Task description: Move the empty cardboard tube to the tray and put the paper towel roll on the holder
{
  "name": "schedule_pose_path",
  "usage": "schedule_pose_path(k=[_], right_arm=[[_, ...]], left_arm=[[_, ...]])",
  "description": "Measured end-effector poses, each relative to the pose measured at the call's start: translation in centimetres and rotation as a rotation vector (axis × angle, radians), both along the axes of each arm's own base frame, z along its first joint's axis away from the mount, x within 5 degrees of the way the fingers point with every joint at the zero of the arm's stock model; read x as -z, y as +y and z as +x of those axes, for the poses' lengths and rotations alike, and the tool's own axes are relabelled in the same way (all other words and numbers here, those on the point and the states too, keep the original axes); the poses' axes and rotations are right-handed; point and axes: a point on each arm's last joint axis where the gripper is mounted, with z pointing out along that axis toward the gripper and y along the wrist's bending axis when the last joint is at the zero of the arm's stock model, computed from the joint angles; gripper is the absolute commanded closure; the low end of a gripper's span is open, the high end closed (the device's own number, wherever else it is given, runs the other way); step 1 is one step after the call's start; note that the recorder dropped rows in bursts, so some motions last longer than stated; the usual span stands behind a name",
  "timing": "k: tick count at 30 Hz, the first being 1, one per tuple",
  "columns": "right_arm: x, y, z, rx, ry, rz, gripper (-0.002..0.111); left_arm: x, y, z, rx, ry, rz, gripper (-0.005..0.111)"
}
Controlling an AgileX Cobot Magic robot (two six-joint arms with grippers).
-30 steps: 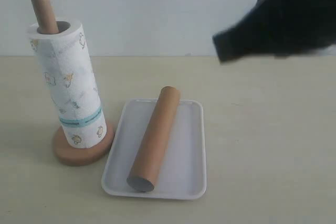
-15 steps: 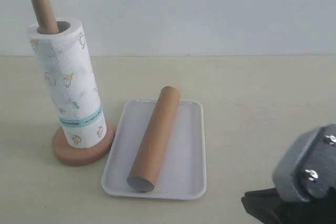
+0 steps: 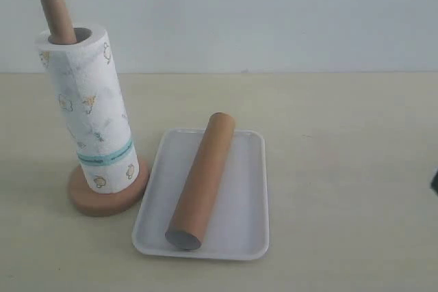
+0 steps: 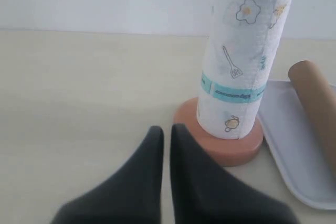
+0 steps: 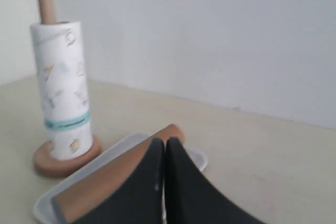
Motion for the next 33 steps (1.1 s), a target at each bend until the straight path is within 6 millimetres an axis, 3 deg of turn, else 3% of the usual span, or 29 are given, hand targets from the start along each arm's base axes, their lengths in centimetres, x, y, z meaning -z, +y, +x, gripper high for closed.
schedule_pose_path(k=[14, 24, 33], right_arm=[[0.4, -3.6, -1.0, 0.413, 0.04, 0.473, 0.108], [1.1, -4.2, -0.9, 0.523, 0.091, 0.438, 0.108], [3.7, -5.6, -1.1, 0.721, 0.313, 0.329, 0.108]], left_arm=[[0.0, 0.0, 0.0, 0.0, 0.0, 0.0, 0.102], [0.0, 0.0, 0.0, 0.0, 0.0, 0.0, 0.102], [0.0, 0.0, 0.0, 0.0, 0.0, 0.0, 0.102]])
